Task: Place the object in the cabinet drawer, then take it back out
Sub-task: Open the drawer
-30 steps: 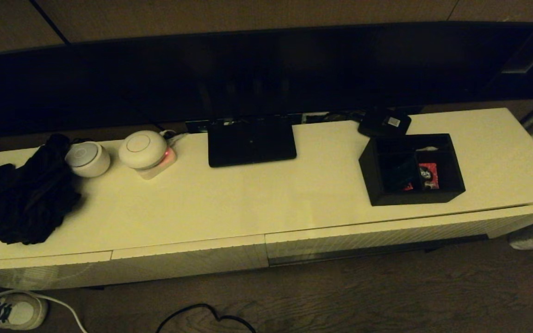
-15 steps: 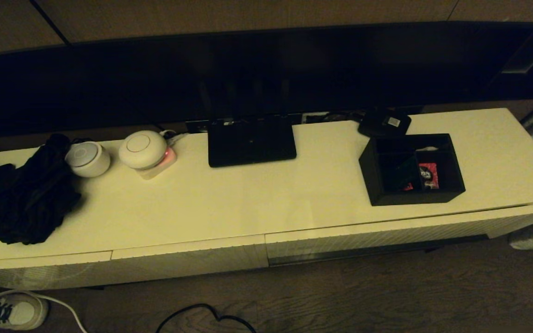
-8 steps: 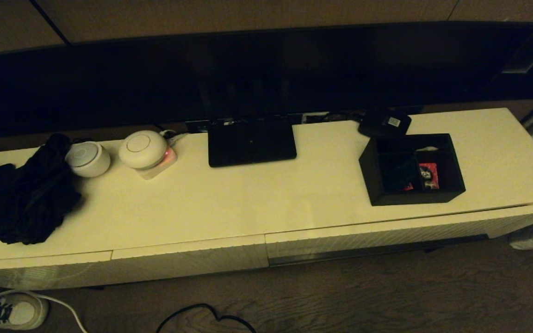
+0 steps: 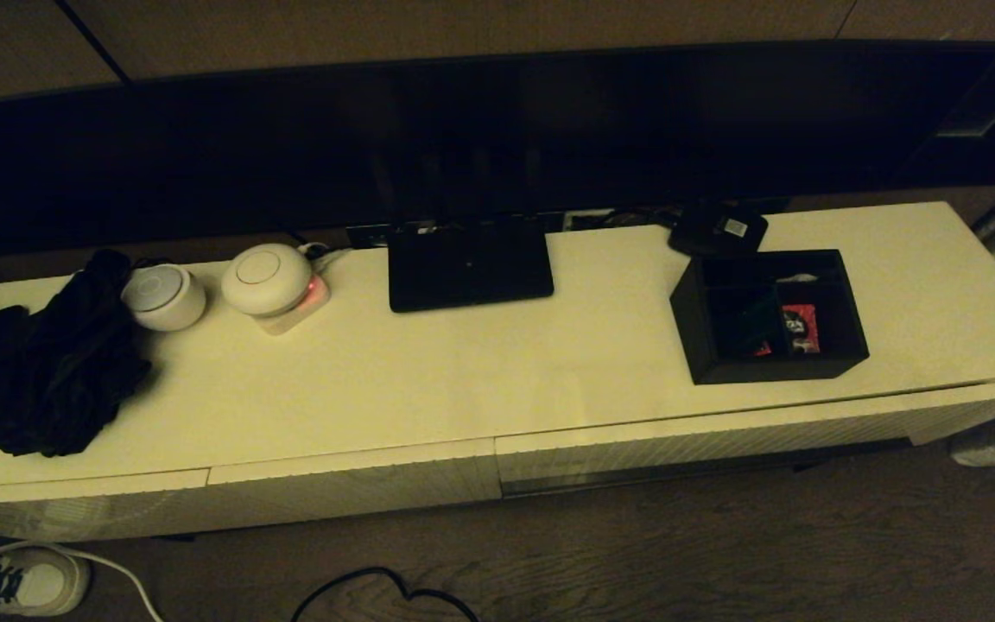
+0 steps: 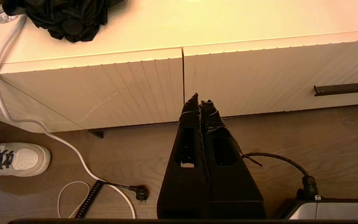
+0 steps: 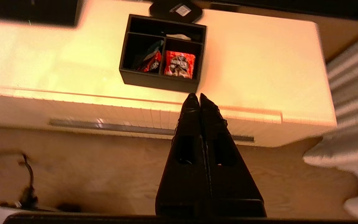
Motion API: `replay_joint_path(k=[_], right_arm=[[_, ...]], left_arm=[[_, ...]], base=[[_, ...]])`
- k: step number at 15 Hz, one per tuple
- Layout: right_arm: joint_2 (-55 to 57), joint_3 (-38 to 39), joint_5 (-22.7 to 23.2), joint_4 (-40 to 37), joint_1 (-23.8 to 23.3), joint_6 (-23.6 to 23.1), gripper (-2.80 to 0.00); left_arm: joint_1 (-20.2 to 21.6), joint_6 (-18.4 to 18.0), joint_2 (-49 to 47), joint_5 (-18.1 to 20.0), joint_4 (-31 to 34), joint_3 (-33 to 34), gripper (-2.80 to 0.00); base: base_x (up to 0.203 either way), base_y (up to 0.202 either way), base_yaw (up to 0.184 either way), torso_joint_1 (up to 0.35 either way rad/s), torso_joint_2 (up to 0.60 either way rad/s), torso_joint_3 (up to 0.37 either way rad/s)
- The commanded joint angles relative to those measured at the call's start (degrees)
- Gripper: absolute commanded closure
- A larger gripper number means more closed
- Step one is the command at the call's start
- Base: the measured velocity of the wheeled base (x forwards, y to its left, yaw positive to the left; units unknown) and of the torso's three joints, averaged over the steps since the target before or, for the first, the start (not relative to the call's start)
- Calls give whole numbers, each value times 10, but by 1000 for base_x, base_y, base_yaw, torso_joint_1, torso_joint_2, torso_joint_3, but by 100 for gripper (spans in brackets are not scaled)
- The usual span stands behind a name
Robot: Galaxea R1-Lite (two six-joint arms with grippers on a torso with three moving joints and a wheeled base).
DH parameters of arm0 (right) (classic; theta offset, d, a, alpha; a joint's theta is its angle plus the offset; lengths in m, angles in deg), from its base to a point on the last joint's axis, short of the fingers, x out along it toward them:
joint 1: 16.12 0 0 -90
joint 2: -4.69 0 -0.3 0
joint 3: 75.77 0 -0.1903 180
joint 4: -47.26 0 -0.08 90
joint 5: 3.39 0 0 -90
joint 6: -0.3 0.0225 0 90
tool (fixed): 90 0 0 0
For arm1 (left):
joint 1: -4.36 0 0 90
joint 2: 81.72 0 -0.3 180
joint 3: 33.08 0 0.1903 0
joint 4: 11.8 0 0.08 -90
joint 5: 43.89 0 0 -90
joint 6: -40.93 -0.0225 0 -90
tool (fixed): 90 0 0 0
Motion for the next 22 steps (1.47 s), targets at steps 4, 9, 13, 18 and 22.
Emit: replay_joint_path(k=[4, 9, 13, 18, 22], right_arm=[[273, -165, 9, -43, 48, -124, 0], [437, -233, -13, -120, 161, -317, 0], [506, -187, -22, -113, 198, -374, 0], [549, -15, -41, 31, 201, -495, 0], [611, 76, -54, 201, 200, -551, 0]], left_arm=[[0, 0, 0, 0, 0, 2, 0], [0, 0, 0, 0, 0, 2, 0], [0, 0, 0, 0, 0, 2, 0], [0, 0, 0, 0, 0, 2, 0], [0, 0, 0, 0, 0, 2, 0]], base=[[0, 0, 0, 0, 0, 0], [0, 0, 0, 0, 0, 0], [0, 0, 0, 0, 0, 0], [0, 0, 0, 0, 0, 0], [0, 0, 0, 0, 0, 0]])
